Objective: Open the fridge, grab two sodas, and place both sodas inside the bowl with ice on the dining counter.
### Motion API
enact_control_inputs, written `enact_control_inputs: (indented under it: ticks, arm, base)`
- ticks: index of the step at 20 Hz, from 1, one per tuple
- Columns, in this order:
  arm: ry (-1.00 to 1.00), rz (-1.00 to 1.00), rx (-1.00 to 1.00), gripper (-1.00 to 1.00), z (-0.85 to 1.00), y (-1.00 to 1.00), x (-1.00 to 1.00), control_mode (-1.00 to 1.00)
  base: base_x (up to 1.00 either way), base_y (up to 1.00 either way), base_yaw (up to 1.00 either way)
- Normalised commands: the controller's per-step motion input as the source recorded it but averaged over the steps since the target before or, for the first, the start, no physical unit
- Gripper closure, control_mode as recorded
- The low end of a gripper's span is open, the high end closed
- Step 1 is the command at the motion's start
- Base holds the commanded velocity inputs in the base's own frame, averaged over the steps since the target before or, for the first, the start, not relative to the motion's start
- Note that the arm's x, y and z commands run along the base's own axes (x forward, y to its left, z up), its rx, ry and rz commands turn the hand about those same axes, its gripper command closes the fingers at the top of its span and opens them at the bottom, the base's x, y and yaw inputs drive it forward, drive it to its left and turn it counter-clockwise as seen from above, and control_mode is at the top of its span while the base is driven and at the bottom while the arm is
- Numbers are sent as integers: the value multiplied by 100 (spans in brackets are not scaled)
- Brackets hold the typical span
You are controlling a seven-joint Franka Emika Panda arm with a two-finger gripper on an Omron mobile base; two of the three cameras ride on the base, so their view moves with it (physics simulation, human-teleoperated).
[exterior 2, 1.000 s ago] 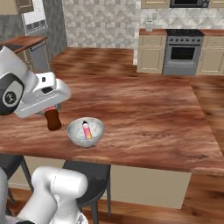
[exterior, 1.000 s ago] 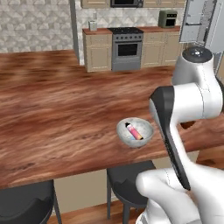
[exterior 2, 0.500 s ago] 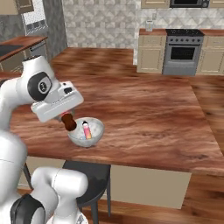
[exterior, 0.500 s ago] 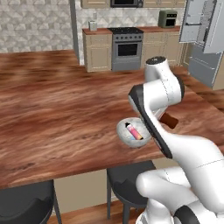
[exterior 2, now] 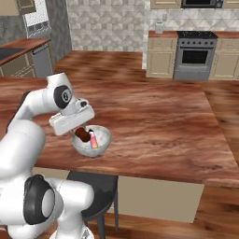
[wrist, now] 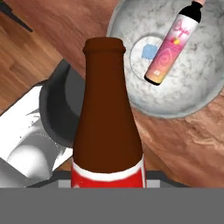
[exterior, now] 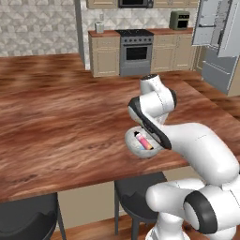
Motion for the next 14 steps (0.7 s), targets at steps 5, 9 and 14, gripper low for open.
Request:
enact_control_inputs:
  ticks: [5,9,14]
  arm:
    - [22,14,0,100,-38,4,64,-100]
    - [18,11,0,100,-41,0,55,-100]
    - [12,8,0,100,-44,0,39,-100]
  base:
    - [0,0,0]
    - [0,0,0]
    - [0,0,0]
